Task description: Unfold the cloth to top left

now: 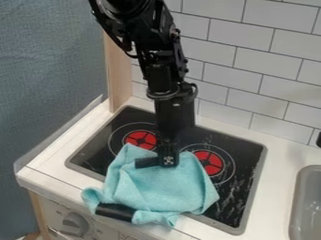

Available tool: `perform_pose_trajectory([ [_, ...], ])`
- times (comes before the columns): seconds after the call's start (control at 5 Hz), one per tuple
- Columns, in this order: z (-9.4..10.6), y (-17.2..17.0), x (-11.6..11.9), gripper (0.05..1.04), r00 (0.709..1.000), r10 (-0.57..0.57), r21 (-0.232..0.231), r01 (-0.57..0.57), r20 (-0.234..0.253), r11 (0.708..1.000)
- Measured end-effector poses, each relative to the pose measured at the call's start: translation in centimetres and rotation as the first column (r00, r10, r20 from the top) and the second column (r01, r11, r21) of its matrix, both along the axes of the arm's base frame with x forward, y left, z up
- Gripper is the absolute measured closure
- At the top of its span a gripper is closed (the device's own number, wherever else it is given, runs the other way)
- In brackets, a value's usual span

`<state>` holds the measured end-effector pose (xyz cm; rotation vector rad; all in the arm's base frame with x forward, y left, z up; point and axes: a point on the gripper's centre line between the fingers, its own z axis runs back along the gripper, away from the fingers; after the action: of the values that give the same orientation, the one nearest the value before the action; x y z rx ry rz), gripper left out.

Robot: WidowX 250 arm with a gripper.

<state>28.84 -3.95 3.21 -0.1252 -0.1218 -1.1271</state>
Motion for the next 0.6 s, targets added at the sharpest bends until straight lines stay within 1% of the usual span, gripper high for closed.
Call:
perform_pose_trajectory([
  [0.4, 0.6, 0.5, 0.2, 1.033, 1.000, 0.021, 0.004, -0.021, -0.003, 1.000],
  [0.6, 2.5, 1.2, 1.1, 1.033, 0.998, 0.051, 0.039, -0.053, 0.040, 0.998],
])
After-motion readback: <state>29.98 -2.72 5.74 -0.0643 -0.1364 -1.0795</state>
